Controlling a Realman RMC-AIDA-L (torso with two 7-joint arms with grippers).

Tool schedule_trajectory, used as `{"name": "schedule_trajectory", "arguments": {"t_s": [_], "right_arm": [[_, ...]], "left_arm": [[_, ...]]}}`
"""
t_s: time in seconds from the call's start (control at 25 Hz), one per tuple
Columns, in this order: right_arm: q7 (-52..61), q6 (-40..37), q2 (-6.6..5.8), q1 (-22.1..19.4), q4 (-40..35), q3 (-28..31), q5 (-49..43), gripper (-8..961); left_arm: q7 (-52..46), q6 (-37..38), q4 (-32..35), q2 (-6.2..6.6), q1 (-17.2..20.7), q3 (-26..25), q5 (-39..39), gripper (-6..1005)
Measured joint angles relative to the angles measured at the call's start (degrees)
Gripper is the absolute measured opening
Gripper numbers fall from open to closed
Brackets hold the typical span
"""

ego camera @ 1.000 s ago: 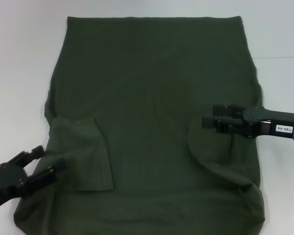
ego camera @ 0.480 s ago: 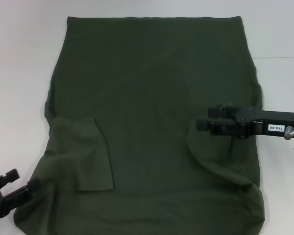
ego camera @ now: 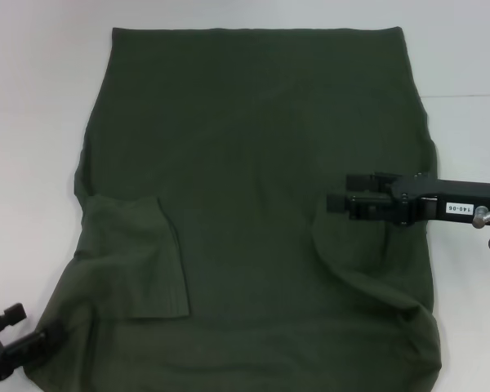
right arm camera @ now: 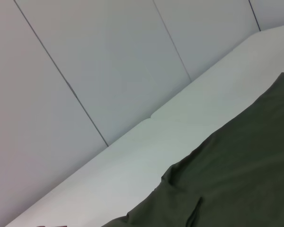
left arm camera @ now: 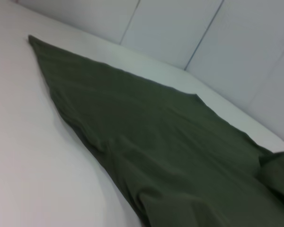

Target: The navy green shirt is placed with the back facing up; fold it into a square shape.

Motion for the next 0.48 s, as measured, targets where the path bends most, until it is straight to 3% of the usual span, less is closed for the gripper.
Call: {"name": "schedule_trajectory", "arguments": {"t_s": [0.48], "right_arm": [[0.00,-0.10,0.01,0.33,-0.02,0.13,0.15,865]], "left_arm": [[-0.23,2.84,0.24,0.25,-0.57,0.40,5.47,883]]}}
